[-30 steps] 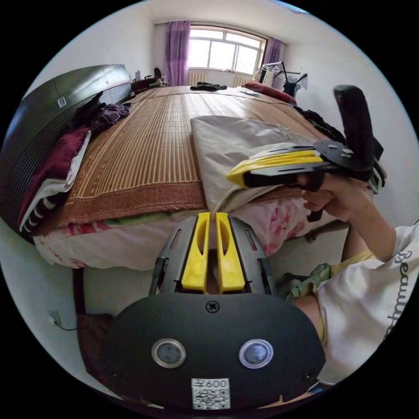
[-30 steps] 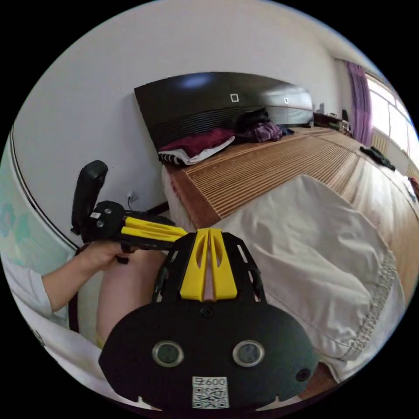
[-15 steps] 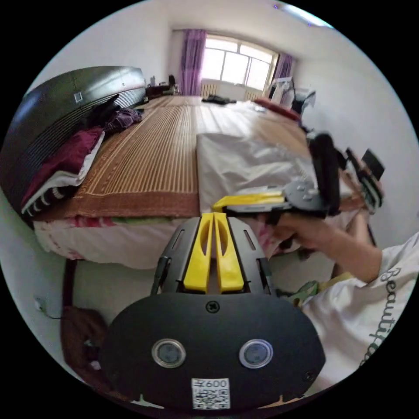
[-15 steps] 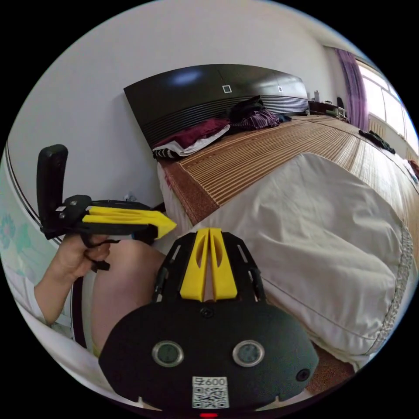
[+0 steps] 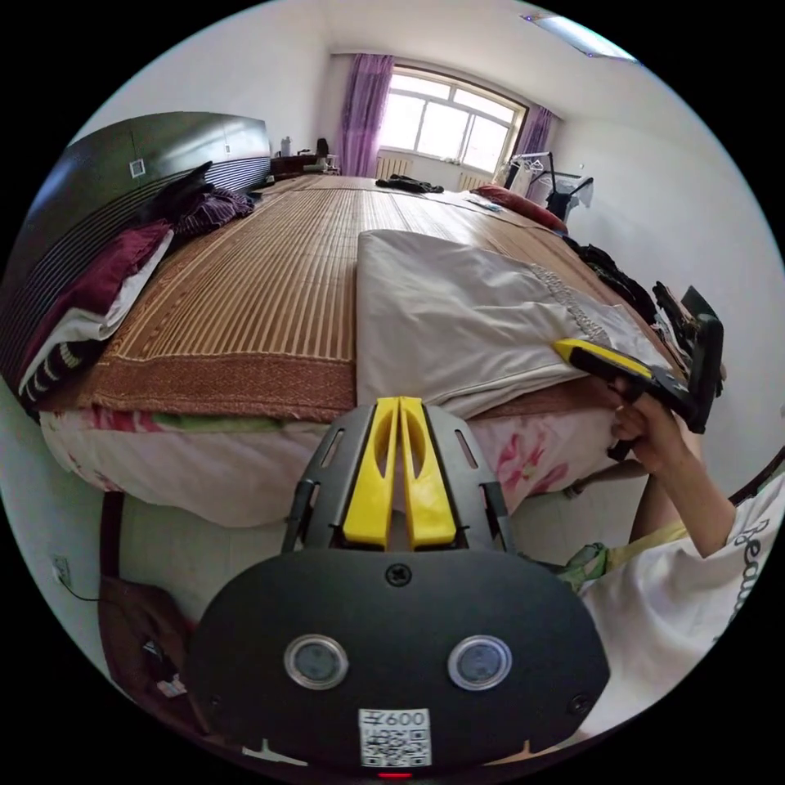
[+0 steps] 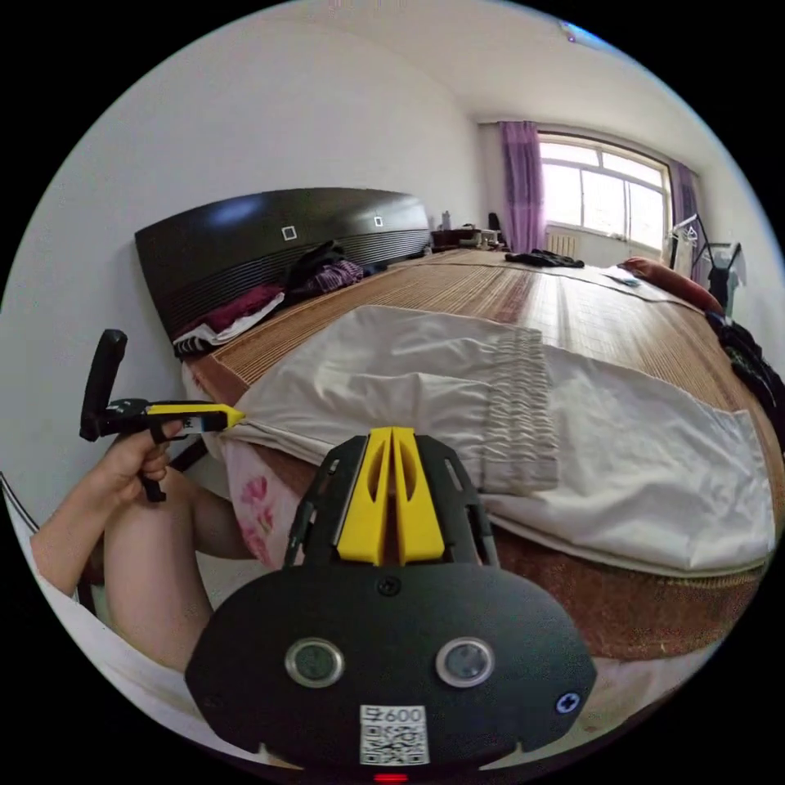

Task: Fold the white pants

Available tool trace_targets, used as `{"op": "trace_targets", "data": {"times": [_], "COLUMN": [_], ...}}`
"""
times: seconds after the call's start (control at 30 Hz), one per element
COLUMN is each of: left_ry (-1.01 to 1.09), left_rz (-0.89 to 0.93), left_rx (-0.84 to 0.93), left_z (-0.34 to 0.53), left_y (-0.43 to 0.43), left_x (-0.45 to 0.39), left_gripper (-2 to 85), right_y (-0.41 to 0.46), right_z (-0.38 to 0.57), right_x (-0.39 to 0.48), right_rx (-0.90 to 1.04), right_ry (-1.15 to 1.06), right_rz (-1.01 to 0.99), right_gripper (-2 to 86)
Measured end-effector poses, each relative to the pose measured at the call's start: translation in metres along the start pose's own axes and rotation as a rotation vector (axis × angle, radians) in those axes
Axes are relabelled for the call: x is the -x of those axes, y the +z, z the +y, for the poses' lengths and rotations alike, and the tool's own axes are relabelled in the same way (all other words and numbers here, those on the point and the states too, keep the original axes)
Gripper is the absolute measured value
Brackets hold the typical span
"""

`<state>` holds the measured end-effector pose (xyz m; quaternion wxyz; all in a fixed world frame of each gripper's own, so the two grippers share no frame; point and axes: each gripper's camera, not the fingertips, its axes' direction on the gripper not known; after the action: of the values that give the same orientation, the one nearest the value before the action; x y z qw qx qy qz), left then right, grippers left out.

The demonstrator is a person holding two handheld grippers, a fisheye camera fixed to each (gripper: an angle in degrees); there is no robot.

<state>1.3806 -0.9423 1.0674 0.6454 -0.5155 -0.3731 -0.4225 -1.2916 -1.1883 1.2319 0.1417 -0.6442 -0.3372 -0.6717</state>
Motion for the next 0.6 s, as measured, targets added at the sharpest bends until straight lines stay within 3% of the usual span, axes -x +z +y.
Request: {"op": "trace_targets", "data": {"times": [0.23, 0.3, 0.33, 0.43, 0.5, 0.6], "left_ry": [0.035, -0.047, -0.072, -0.037, 0.047, 0.137], "left_rz": [-0.097, -0.041, 0.072, 0.206, 0.205, 0.145], "left_rx": [-0.062, -0.073, -0.082, -0.231, -0.204, -0.027], "left_z": [0.023, 0.025, 0.022, 0.013, 0.002, 0.006], "left_y": [0.049, 0.055, 0.057, 0.067, 0.094, 0.171], "left_x": [0.033, 0.05, 0.06, 0.063, 0.055, 0.043], "left_gripper": [0.2, 0.3, 0.3, 0.3, 0.3, 0.2], "right_y": [-0.015, -0.018, -0.021, -0.029, -0.034, -0.046], "right_z": [0.008, 0.01, 0.009, 0.001, -0.004, -0.015], "right_x": [0.04, 0.048, 0.051, 0.055, 0.061, 0.064], "right_rx": [-0.049, -0.063, -0.068, -0.058, -0.053, -0.047], "right_ry": [-0.1, -0.127, -0.131, -0.12, -0.127, -0.111], "right_rz": [0.137, 0.159, 0.156, 0.144, 0.153, 0.138], "right_gripper": [-0.9, -0.8, -0.8, -0.9, -0.9, -0.9]}}
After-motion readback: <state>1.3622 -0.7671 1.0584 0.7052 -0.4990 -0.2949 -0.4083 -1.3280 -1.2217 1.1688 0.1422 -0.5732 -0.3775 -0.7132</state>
